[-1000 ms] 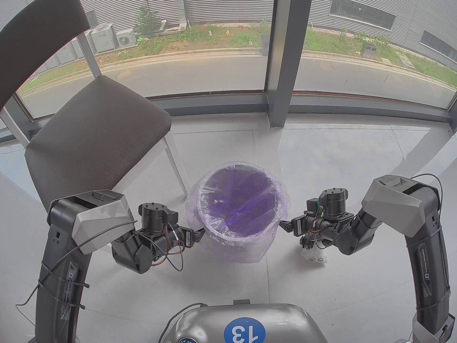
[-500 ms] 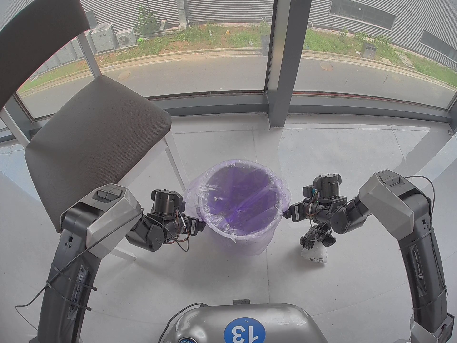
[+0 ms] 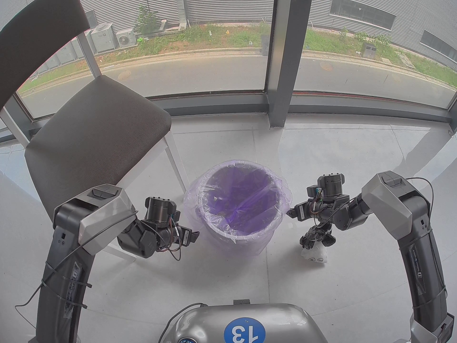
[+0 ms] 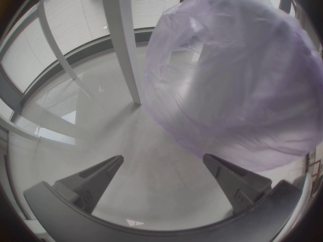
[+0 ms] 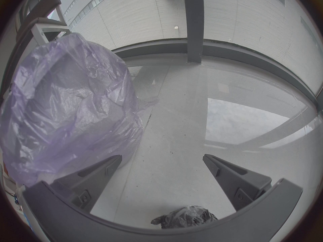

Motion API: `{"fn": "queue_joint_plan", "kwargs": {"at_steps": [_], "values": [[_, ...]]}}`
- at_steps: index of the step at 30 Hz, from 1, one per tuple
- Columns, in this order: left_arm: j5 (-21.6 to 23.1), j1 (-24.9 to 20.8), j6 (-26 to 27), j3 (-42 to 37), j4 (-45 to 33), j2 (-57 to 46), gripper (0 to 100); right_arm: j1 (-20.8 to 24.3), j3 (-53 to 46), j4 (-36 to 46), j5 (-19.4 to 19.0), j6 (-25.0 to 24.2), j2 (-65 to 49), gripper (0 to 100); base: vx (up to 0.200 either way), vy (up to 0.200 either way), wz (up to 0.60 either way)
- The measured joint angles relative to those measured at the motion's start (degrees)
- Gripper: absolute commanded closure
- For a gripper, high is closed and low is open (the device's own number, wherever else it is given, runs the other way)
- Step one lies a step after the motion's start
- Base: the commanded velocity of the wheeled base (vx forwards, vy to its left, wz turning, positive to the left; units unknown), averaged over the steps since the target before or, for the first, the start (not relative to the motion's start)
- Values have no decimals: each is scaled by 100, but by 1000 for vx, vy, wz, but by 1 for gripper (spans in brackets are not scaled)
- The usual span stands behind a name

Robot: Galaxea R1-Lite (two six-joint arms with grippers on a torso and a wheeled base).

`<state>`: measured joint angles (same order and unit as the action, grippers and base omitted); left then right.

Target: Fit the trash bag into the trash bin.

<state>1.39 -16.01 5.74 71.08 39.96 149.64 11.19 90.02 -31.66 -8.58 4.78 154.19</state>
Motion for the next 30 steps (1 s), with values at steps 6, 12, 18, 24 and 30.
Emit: {"fn": "queue_joint_plan", "kwargs": {"at_steps": [6, 12, 18, 24, 30], "values": [[266, 105, 22, -1524, 1300, -546, 0, 2, -874, -628, -102, 124, -419, 0, 0, 0, 0], [501, 197, 79, -2420, 2148, -918, 0, -45, -1655, -1129, -1162, 1386, -752, 0, 0, 0, 0], [767, 352, 134, -2682, 2499, -1053, 0, -199, -1849, -1182, -2220, 2477, -887, 0, 0, 0, 0], [862, 472, 140, -2776, 2776, -1061, 0, -238, -1648, -1128, -2549, 2560, -844, 0, 0, 0, 0], [864, 516, 148, -2848, 2978, -1014, 0, -67, -1513, -1103, -2633, 2560, -805, 0, 0, 0, 0]]}}
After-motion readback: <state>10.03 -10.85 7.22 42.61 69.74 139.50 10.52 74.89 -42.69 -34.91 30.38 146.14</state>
